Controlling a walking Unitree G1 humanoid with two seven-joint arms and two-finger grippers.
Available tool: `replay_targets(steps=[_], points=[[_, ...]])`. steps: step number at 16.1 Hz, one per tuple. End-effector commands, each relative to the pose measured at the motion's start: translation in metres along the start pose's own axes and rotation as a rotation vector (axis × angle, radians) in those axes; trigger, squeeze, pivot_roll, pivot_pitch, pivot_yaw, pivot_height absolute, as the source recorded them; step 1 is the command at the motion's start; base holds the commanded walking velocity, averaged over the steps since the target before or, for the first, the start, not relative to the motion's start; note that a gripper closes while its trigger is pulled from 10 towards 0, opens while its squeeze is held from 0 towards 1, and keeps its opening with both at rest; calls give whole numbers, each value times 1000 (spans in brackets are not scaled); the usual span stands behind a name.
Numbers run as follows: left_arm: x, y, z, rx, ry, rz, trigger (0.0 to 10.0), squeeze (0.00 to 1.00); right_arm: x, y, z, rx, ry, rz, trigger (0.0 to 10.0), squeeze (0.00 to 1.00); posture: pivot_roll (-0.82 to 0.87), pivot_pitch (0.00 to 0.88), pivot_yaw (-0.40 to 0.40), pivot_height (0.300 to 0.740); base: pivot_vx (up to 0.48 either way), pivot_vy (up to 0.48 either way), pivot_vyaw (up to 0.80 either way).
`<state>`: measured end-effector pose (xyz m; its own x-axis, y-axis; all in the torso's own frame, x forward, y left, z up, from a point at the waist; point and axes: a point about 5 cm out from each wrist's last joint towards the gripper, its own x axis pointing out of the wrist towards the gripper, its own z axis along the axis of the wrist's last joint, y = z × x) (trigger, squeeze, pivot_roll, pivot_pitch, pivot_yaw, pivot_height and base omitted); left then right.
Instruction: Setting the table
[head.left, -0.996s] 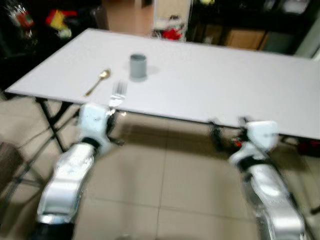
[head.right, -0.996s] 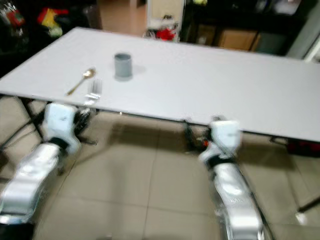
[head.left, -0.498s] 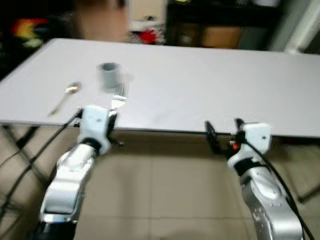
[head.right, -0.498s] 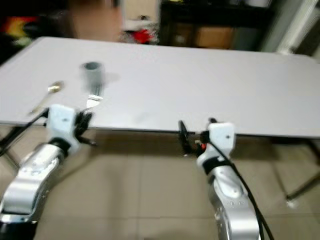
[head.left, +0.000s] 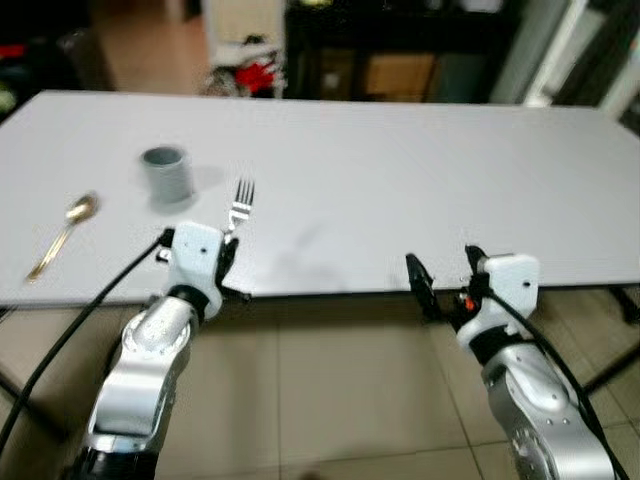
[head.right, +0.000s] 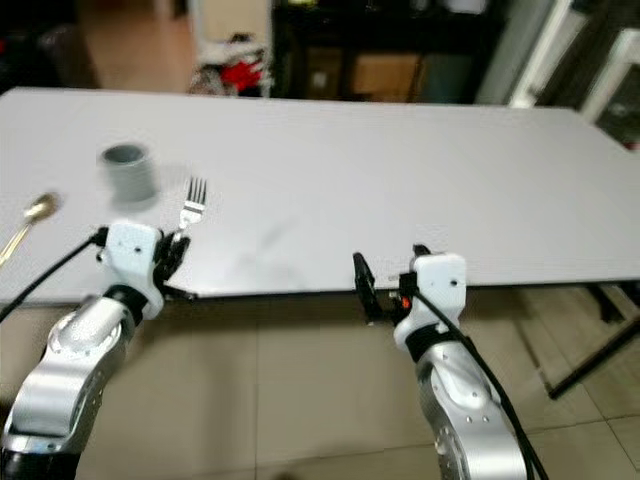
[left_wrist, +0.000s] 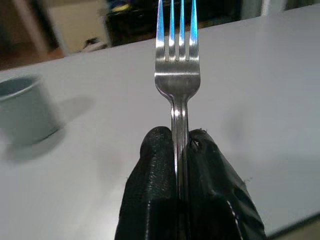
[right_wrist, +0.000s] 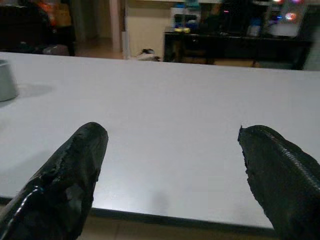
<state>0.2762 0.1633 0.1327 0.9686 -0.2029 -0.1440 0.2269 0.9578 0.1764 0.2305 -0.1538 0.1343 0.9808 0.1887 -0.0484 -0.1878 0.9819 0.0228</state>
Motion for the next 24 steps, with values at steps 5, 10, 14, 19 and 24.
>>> replay_targets(steps=[5,10,14,19,24], points=[[-4,-10,-6,-16,34,2,10000,0,-5,-1,-2,-29,47,59,10000,0,-51,0,-35,740,335,0,0],[0,-20,-16,-35,101,-4,10000,0,-4,7,-6,-29,94,116,10000,0,-36,0,-54,740,259,0,0],[11,-23,-15,-53,149,-3,10000,0,-1,12,-7,-27,123,180,10000,0,-24,0,-64,740,0,0,0],[29,-23,-13,-41,286,-4,10000,0,-6,26,-4,-75,148,441,10000,0,-20,0,-49,740,0,0,0],[54,-30,-8,-110,432,34,10000,0,-12,24,-5,-97,186,565,10000,0,-17,0,-47,740,0,0,0]])
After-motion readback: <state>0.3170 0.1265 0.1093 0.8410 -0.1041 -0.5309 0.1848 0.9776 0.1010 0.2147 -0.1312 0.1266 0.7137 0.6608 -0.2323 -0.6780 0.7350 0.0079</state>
